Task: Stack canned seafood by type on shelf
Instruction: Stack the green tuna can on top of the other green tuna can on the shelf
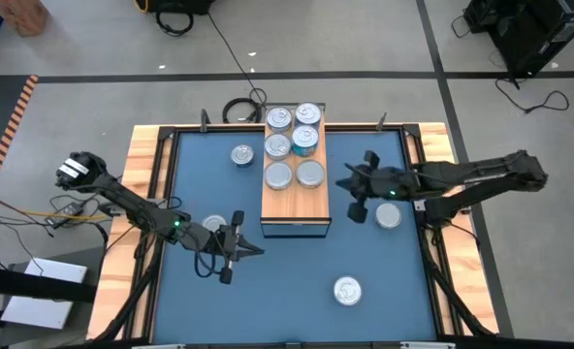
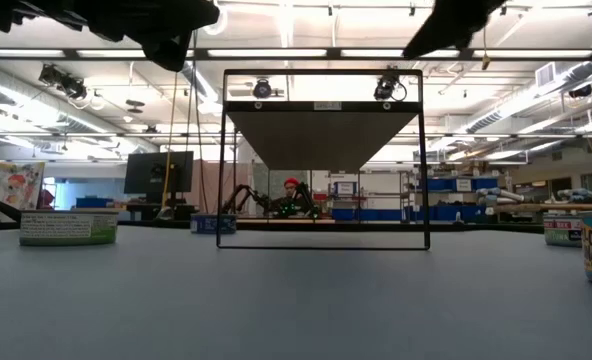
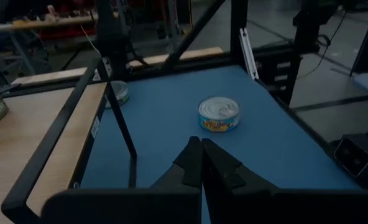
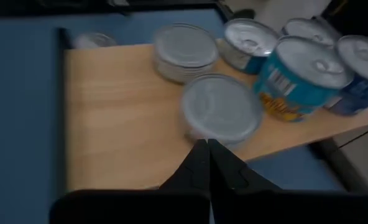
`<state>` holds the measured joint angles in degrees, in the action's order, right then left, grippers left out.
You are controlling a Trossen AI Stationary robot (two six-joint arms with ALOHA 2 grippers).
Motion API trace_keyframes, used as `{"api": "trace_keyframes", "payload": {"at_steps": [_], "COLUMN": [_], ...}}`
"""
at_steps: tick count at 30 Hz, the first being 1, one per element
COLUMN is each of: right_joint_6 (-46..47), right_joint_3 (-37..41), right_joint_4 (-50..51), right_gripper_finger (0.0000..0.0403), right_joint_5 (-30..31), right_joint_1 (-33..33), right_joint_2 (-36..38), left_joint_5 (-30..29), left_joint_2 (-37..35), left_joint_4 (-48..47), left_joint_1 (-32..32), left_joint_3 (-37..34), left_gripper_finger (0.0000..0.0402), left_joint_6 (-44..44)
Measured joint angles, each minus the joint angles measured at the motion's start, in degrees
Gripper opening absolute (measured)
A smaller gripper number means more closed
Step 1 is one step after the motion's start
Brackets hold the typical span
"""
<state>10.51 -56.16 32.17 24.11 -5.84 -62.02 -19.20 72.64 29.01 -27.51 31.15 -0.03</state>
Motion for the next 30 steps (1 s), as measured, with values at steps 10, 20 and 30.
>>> {"api": "trace_keyframes", "payload": {"at_steps": [10,20,30], "right_joint_6": [11.7,22.0,27.2], "right_joint_3": [1.6,1.6,1.6], "right_joint_4": [8.3,13.6,15.0], "right_gripper_finger": [0.0001,0.0002,0.0002], "right_joint_5": [3.3,3.3,4.3], "right_joint_1": [-11.8,-21.1,-28.7], "right_joint_2": [2.1,0.8,0.1], "left_joint_5": [4.2,8.0,8.0], "left_joint_2": [-0.8,-0.8,-0.8], "left_joint_4": [-10.6,-26.1,-40.5], "left_joint_1": [0.0,0.0,-0.5], "left_joint_3": [4.3,9.0,14.6], "left_gripper_finger": [0.0006,0.0006,0.0006], "left_joint_6": [0.5,-4.9,-7.2]}}
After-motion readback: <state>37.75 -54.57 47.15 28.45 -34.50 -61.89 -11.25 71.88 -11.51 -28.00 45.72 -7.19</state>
